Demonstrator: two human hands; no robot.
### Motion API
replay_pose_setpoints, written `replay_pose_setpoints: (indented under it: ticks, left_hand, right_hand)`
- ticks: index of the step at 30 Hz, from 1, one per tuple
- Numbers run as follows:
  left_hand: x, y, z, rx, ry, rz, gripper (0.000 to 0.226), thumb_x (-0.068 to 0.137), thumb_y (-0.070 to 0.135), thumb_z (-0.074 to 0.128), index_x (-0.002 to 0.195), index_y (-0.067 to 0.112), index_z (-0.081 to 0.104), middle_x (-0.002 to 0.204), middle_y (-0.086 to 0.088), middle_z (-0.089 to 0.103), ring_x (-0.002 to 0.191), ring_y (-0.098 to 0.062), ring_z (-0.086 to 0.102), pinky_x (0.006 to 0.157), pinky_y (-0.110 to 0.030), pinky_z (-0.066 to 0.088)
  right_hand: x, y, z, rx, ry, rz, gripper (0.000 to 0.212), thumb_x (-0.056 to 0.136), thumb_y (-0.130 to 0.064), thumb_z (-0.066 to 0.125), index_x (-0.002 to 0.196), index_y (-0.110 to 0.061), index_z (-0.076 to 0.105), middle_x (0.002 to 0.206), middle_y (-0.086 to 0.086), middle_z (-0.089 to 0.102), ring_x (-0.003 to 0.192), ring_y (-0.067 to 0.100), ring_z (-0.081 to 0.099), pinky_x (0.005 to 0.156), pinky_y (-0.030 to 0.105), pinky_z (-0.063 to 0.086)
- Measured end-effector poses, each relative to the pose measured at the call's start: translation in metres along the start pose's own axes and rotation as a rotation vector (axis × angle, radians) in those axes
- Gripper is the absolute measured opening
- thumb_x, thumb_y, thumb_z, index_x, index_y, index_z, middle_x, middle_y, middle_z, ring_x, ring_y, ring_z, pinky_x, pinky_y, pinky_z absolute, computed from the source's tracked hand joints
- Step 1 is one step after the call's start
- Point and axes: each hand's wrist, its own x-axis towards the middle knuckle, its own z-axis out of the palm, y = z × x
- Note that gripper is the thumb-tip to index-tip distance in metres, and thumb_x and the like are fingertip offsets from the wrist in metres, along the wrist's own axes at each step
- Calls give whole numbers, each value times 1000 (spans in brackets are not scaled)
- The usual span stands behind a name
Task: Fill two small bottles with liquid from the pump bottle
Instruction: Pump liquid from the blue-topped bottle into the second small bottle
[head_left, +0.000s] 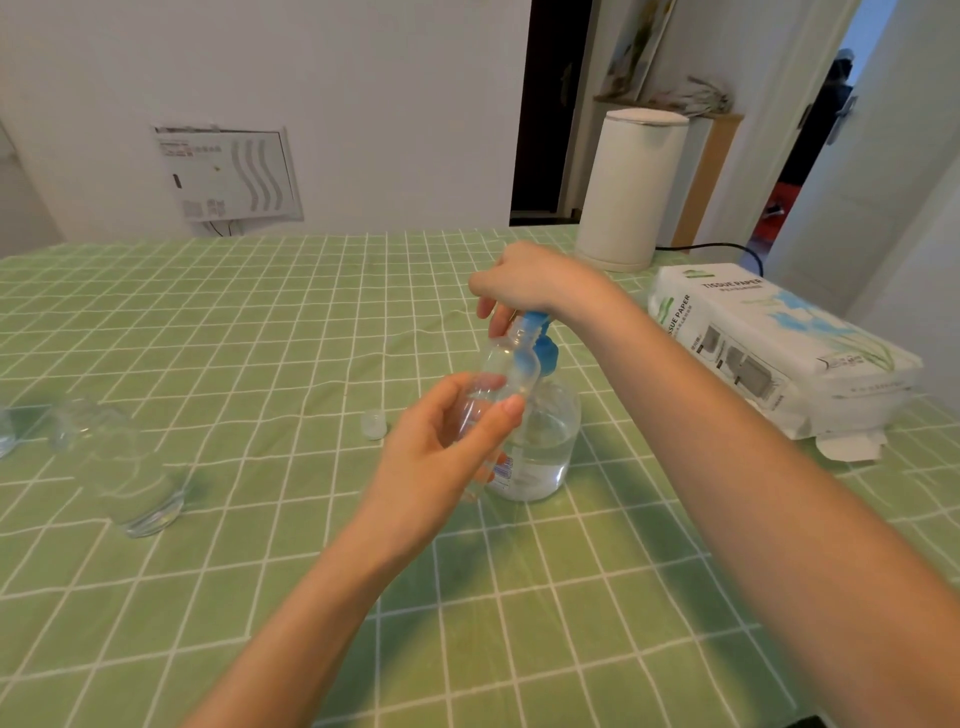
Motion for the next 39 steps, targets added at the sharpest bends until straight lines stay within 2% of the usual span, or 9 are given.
replay_pose_setpoints:
  ticks: [3, 9, 16, 20, 25, 35, 37, 39]
  left_hand:
    - [0, 0, 2, -8, -2, 5, 38, 67, 44, 61, 100, 26, 63, 88, -13, 70, 59, -4, 59, 54, -13, 47]
    - [-3, -4, 2, -11, -26, 9, 35, 71, 39, 60, 102, 23, 63, 82, 9, 72, 63, 1, 62, 56, -11, 47]
    - [-5, -8, 1, -8, -12, -11, 38, 70, 40, 61, 103, 21, 63, 84, -2, 72, 62, -3, 61, 56, -15, 49]
    - [-4, -8, 1, 0, -28, 5, 35, 71, 42, 61, 102, 25, 64, 82, 6, 72, 65, -2, 62, 58, -14, 49]
    - [-3, -4, 0, -24, -26, 18, 37, 71, 43, 61, 104, 25, 63, 82, 9, 72, 66, -1, 63, 57, -13, 48]
    - [-4, -4, 2, -30, -19, 6, 37, 69, 44, 61, 102, 26, 64, 82, 4, 72, 63, -4, 61, 56, -13, 48]
    - [-5, -5, 3, -34, -25, -2, 35, 70, 44, 61, 100, 27, 64, 82, -2, 71, 62, -4, 60, 55, -14, 48]
    - [-6, -6, 3, -36, -22, -18, 38, 69, 43, 61, 102, 24, 64, 84, -8, 70, 61, -4, 60, 55, -14, 48]
  right_hand:
    - [0, 0, 0, 14, -1, 5, 27, 91, -19, 43, 81, -10, 66, 99, 15, 73, 73, 23, 56, 62, 27, 44]
    - [1, 7, 7, 43, 17, -1, 29, 90, -19, 44, 68, -13, 61, 97, 13, 73, 75, 23, 55, 67, 28, 43]
    - [1, 7, 13, 23, 18, 11, 27, 89, -18, 43, 70, -13, 61, 99, 13, 73, 75, 24, 56, 64, 28, 43]
    - [1, 7, 9, 8, 16, -10, 24, 90, -18, 44, 81, -11, 65, 100, 13, 72, 75, 23, 56, 61, 26, 42]
    - [2, 0, 2, -61, 33, -32, 29, 91, -20, 45, 100, -5, 68, 102, 12, 72, 75, 21, 57, 56, 25, 41]
    - [-2, 2, 4, -19, 7, -8, 25, 91, -20, 44, 87, -11, 67, 98, 10, 72, 79, 22, 58, 63, 26, 43]
    - [-1, 4, 8, -26, -5, 0, 24, 90, -20, 44, 84, -12, 66, 100, 11, 72, 80, 23, 57, 67, 28, 45]
    - [-1, 6, 11, -30, -16, 7, 24, 90, -21, 45, 80, -14, 66, 100, 11, 72, 78, 23, 56, 63, 27, 43]
